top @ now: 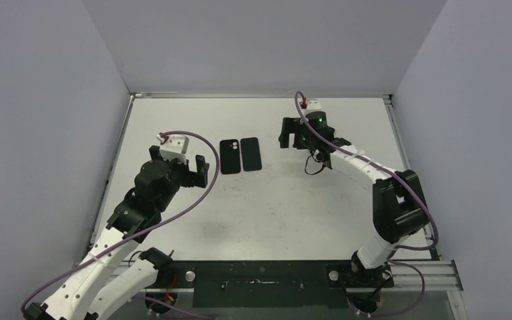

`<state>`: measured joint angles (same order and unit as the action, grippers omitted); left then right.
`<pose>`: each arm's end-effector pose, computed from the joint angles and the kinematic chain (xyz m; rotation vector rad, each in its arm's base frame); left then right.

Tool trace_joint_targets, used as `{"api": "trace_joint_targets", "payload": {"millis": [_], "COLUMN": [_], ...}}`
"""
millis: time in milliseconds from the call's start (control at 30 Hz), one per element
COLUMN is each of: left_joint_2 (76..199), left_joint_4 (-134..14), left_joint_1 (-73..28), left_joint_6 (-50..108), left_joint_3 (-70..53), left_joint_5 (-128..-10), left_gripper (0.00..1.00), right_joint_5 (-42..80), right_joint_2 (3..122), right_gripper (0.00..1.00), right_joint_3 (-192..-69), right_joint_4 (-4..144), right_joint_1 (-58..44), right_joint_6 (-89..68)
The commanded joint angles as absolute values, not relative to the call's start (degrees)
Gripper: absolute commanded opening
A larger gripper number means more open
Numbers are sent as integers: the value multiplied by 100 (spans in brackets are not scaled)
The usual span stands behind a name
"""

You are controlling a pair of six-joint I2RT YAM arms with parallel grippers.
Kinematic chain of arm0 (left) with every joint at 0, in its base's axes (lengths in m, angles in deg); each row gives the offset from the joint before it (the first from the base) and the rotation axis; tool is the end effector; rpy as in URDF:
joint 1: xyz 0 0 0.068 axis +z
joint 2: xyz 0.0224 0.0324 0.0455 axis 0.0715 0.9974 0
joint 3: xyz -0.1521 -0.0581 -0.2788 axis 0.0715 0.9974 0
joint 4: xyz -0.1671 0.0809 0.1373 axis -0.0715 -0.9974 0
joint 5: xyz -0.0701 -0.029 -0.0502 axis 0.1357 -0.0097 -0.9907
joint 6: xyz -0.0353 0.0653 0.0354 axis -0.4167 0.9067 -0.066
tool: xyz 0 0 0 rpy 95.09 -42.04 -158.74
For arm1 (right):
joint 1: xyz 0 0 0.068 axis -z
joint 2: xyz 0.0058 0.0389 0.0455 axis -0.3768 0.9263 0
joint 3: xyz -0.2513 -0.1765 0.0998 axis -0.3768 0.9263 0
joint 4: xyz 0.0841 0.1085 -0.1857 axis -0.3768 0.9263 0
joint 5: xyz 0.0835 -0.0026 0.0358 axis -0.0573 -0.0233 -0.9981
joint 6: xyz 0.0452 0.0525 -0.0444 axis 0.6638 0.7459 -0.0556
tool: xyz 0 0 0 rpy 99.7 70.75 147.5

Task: Take the phone out of the phone case
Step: Place the phone at the center of the board, then pick up the phone at the center of the board.

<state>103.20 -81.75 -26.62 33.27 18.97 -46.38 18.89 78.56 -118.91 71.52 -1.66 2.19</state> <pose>0.1192 -0.0499 0.3540 0.1927 1.8387 -0.2329 0.3518 0.1650 0.2794 -0.1551 2.2226 0.5627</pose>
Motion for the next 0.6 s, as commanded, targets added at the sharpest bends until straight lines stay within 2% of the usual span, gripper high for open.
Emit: {"api": "trace_joint_targets", "payload": {"millis": [0,233,567], "left_joint_2": [10146,10013,9975], "left_joint_4": [-8045,-8017,-7997], "left_joint_1": [-2765,-2845,-2962], "left_joint_6": [3440,3476,3494], "left_joint_3": [1888,1914,1932], "left_joint_5": [-4478,-4385,-4422], "left_gripper": [97,97,97], "right_joint_5": [3274,3728,3859], "right_joint_2": [7548,8108,9627], "right_gripper": [100,100,100], "right_joint_3": [-11755,-12115,-13309], "right_joint_4": [7297,7484,7826], "right_joint_1": [216,909,1010], "right_joint_6": [-194,299,627]}}
